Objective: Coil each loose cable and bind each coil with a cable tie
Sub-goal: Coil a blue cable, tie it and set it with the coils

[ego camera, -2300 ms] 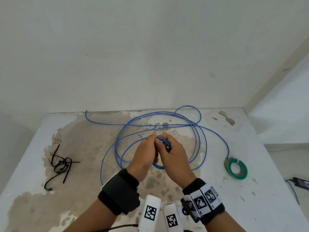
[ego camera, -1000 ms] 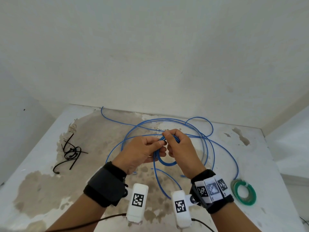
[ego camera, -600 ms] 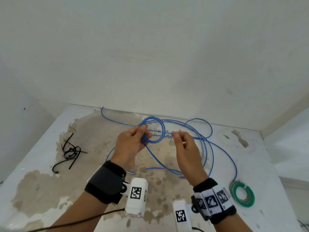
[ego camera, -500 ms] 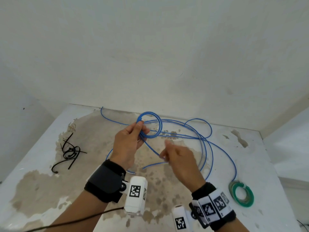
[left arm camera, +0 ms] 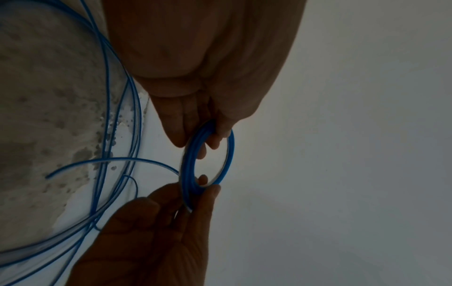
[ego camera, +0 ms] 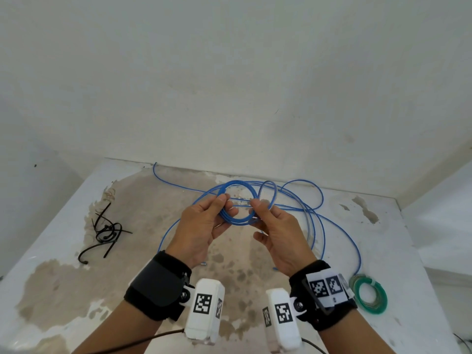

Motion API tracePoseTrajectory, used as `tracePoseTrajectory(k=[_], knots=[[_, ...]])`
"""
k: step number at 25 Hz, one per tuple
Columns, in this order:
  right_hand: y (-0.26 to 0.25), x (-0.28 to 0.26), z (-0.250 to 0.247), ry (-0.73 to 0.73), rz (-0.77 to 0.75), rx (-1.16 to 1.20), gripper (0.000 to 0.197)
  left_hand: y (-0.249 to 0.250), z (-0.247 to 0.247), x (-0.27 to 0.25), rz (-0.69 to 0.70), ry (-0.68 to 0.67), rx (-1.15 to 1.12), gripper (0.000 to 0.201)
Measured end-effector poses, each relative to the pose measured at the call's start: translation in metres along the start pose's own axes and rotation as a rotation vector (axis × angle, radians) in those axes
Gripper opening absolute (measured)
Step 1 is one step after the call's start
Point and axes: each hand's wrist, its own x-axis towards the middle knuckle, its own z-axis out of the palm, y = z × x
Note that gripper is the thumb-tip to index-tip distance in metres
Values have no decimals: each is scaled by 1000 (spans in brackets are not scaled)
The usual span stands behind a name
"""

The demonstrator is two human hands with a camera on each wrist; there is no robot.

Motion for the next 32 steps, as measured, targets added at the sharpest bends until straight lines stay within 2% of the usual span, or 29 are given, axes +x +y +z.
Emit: tracePoseTrajectory(k=[7, 16, 19, 22, 26, 28, 32], knots=[[-2, -2, -9, -77, 30, -67, 17, 2, -11, -2, -123, -76, 62, 19], [4, -1, -15, -88, -70, -351, 29, 9, -20, 0, -100, -206, 312, 32], [4, 2, -18, -65, -121, -266, 21, 12, -19, 3, -97, -166, 278, 21], [4, 4, -20, -102, -62, -13, 21, 13, -15, 7, -57, -48, 41, 20], [9, -1, -17, -170, -55, -17, 23, 13, -14, 12, -2, 75, -99, 18], [9, -2, -17, -164, -72, -43, 25, 13, -16, 12, 17, 63, -47, 18], [0, 4, -23, -128, -134, -213, 29, 13, -22, 4, 35, -57, 196, 17]])
